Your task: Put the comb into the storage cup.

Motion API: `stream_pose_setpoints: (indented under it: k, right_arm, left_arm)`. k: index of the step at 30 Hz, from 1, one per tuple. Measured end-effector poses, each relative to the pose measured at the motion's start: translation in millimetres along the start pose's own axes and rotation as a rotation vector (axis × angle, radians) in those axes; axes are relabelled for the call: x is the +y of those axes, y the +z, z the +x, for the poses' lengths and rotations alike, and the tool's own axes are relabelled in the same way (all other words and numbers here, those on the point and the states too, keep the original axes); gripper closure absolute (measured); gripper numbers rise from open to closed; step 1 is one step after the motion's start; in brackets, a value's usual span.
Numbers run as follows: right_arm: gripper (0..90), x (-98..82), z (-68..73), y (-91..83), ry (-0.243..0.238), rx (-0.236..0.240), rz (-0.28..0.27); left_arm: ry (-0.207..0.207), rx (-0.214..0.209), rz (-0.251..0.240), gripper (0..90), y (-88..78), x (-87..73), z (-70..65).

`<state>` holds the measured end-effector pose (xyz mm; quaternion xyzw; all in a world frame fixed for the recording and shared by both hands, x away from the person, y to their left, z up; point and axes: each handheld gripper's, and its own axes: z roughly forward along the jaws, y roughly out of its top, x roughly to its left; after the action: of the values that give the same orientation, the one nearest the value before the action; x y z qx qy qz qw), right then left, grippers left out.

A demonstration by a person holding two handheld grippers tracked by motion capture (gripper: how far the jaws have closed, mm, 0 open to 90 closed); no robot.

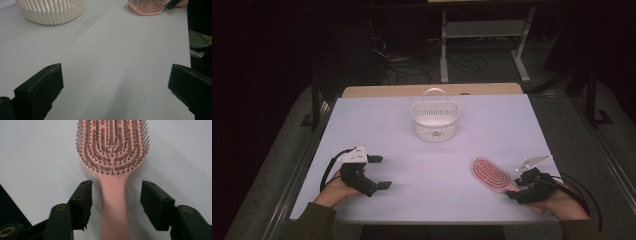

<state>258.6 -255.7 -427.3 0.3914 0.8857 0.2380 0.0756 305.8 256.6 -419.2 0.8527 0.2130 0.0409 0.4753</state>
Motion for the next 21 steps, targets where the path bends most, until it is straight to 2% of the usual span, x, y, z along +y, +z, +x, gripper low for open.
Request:
stream_pose_setpoints:
  k: [8,21]
  right_arm:
    - [53.9,1.9,1.3,2.1,-0.016,0.012,0.016]
    - [63.7,7.1,4.4,5.4,-0.036,-0.015,0.052]
  left_arm:
    - [0.001,-0.001,0.001,0.0,0.1,0.1,0.0]
    - [0.003,-0.002,0.002,0.0,0.8,0.1,-0.3]
